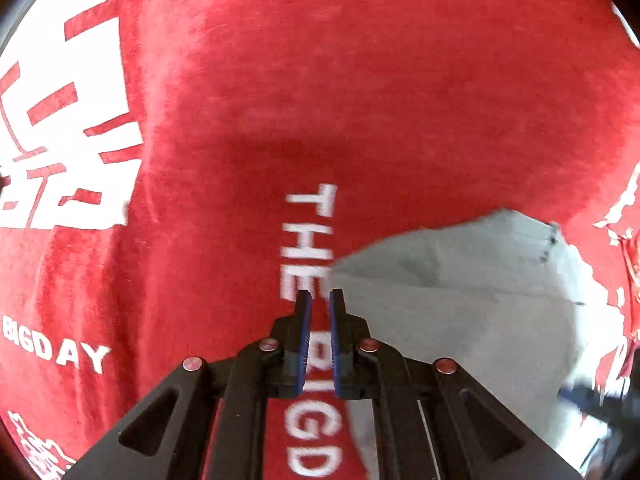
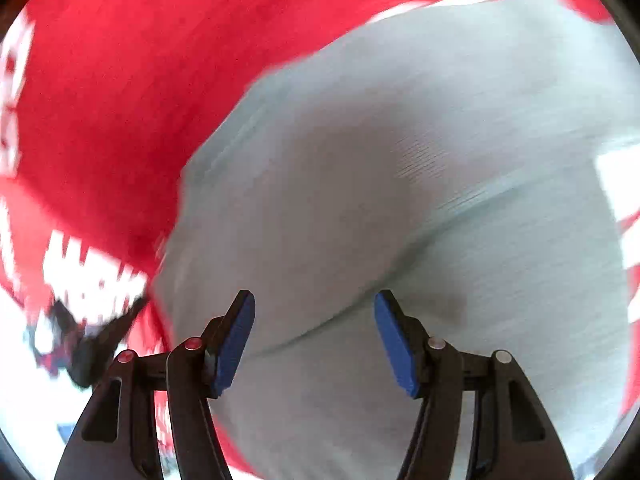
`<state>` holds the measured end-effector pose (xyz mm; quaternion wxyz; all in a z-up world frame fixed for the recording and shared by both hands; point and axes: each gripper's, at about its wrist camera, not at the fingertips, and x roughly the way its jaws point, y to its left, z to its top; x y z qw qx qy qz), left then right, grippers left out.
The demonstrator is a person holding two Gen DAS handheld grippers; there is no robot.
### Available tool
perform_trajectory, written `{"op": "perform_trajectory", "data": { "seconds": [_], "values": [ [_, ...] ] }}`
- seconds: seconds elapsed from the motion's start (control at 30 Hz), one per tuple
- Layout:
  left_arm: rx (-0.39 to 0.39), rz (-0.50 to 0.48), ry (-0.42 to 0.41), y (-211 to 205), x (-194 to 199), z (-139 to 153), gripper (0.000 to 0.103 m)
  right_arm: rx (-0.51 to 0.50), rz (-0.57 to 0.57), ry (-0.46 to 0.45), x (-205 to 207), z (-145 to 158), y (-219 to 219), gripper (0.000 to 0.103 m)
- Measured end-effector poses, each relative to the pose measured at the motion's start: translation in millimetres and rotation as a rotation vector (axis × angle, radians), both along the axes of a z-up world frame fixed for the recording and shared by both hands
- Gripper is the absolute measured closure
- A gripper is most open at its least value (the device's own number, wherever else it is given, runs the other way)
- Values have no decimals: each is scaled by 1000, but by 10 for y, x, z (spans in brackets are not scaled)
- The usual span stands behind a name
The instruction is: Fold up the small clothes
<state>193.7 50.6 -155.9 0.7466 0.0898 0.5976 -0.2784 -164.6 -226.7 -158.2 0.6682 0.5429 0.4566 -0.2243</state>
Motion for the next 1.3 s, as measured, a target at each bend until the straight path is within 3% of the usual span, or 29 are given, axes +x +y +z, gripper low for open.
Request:
{"op": "perform_trajectory", "data": {
  "seconds": [0.07, 0.13, 0.17, 0.27, 0.33, 0.43, 0.6, 0.7, 0.83, 0.9, 1.0, 1.07, 1.17, 1.27, 1.3],
  "values": [
    [11, -24, 3, -84, -119, -49, 94, 33, -85, 0, -98, -106, -237, 38],
    [56, -36, 12, -177, -201, -159, 94, 44, -105, -1, -70, -201, -380, 81],
    [79, -36, 19, -214, -255, -230, 94, 35, -77, 3, -17, -148, -416, 95],
    [93, -33, -20, -272, -311, -275, 94, -147, 77, 5, 194, 99, -473, 95],
    [108, -35, -34, -368, -355, -318, 94, -215, 125, 39, 170, 140, -615, 95],
    [159, 6, -50, -386, -329, -261, 94, -151, 101, 115, 19, -76, -728, 95],
    [134, 42, -14, -54, -487, 40, 94, -106, 72, 58, -126, -103, -716, 88],
    [94, -6, 18, 105, -761, 190, 94, -96, 76, 50, -88, -115, -675, 86],
    [117, -130, 45, 195, -1183, 197, 94, -100, 90, 58, -51, -92, -665, 83],
    [120, -174, 81, 75, -1329, 60, 94, -102, 101, 54, 53, -111, -622, 74],
    [122, -142, 75, -3, -1390, -31, 94, -103, 120, 35, 184, -123, -578, 61],
    [116, -77, 42, -24, -1308, -44, 94, -114, 136, 54, 254, -108, -554, 62],
    [103, 2, 26, 54, -1168, -76, 94, -102, 163, 0, 325, -7, -507, 88],
    [124, 41, -16, 194, -1077, -92, 94, -155, 195, 52, 342, -1, -448, 88],
    [168, 67, -32, 259, -1043, -118, 94, -145, 178, 87, 287, -61, -466, 88]
  ]
}}
